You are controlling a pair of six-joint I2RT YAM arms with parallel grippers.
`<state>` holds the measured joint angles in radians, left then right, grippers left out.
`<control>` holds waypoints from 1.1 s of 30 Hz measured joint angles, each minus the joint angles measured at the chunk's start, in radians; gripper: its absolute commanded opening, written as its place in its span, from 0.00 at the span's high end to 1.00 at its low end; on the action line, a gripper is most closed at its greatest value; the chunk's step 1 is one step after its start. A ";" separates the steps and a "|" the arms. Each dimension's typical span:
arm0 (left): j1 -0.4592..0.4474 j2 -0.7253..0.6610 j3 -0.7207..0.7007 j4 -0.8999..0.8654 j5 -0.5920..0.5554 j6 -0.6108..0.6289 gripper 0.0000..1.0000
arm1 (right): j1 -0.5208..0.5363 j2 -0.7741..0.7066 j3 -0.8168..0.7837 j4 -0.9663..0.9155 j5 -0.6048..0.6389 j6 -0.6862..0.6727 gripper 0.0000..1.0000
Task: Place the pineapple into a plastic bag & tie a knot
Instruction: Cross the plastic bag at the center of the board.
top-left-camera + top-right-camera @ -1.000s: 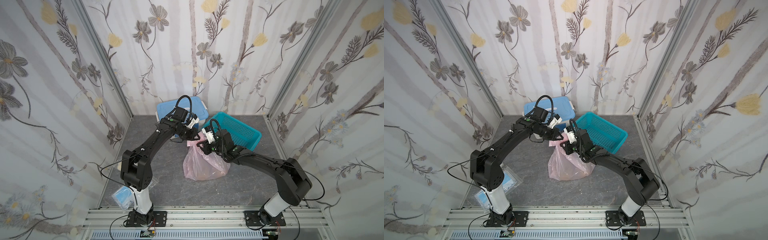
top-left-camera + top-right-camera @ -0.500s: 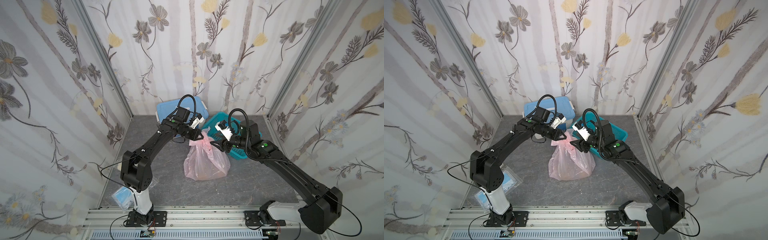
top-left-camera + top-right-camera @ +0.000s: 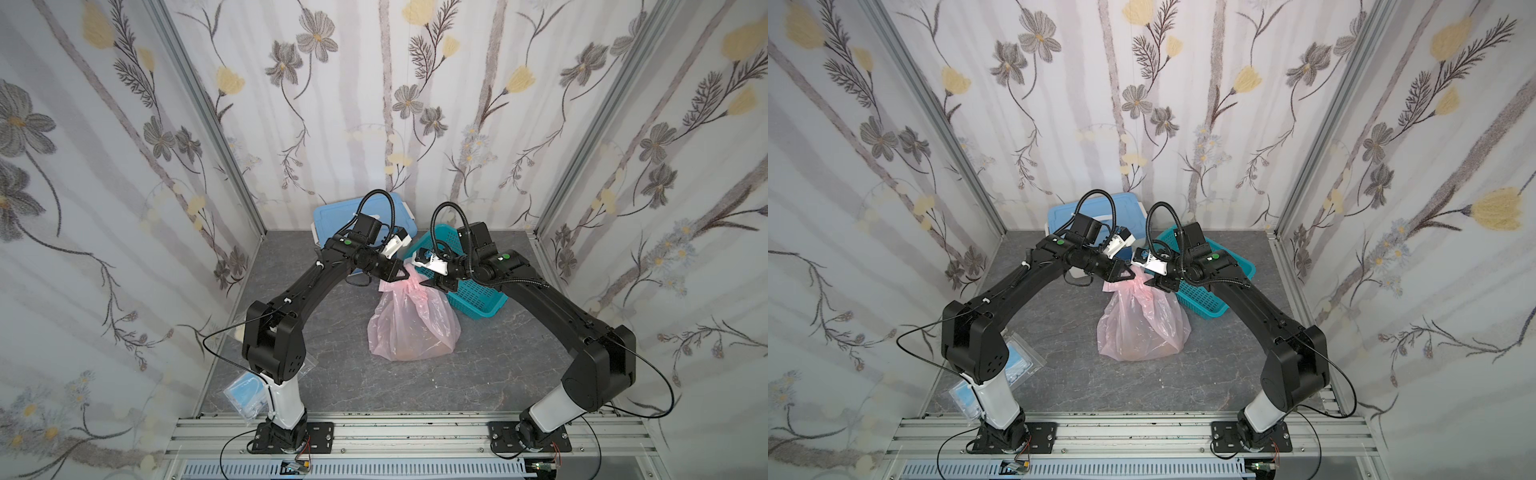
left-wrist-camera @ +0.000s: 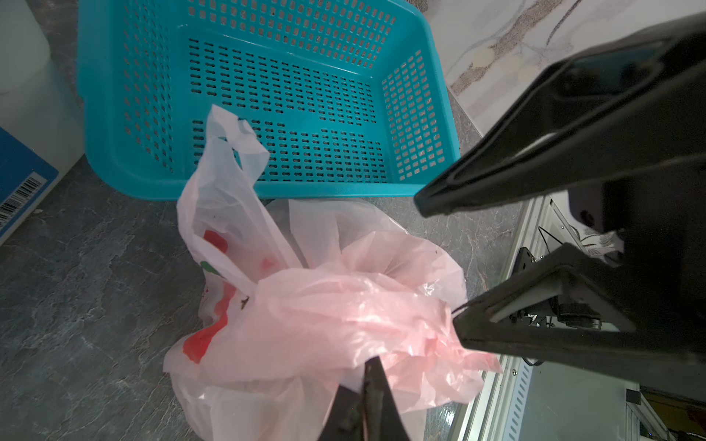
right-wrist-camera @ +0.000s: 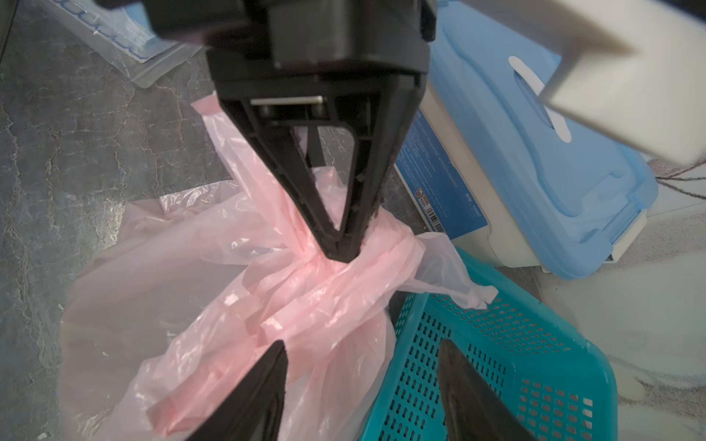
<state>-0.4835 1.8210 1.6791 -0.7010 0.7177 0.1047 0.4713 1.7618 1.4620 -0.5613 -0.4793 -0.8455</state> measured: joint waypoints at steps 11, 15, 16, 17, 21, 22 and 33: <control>-0.001 0.005 0.006 -0.003 0.001 0.001 1.00 | 0.014 0.102 0.004 0.018 -0.023 -0.071 0.40; -0.001 0.005 0.006 -0.002 0.002 -0.005 1.00 | 0.019 0.129 -0.002 0.082 -0.031 -0.050 0.49; 0.000 0.005 0.006 -0.002 0.002 -0.007 1.00 | 0.019 0.134 -0.005 0.097 -0.035 -0.041 0.54; 0.000 0.005 0.006 -0.001 0.003 -0.008 1.00 | 0.020 0.138 -0.012 0.122 -0.037 -0.034 0.60; 0.000 0.005 0.008 -0.002 0.001 -0.026 1.00 | 0.024 0.148 -0.041 0.191 -0.033 -0.008 0.85; 0.000 0.005 0.008 -0.002 -0.002 -0.027 1.00 | 0.024 0.147 -0.050 0.203 -0.032 -0.005 0.91; 0.011 -0.177 -0.175 0.081 -0.110 -0.071 0.30 | 0.031 0.030 -0.243 0.398 -0.033 0.116 1.00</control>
<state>-0.4728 1.6436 1.5036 -0.6197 0.6075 0.0334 0.5018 1.7916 1.2186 -0.1631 -0.5121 -0.7292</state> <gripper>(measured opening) 0.645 0.048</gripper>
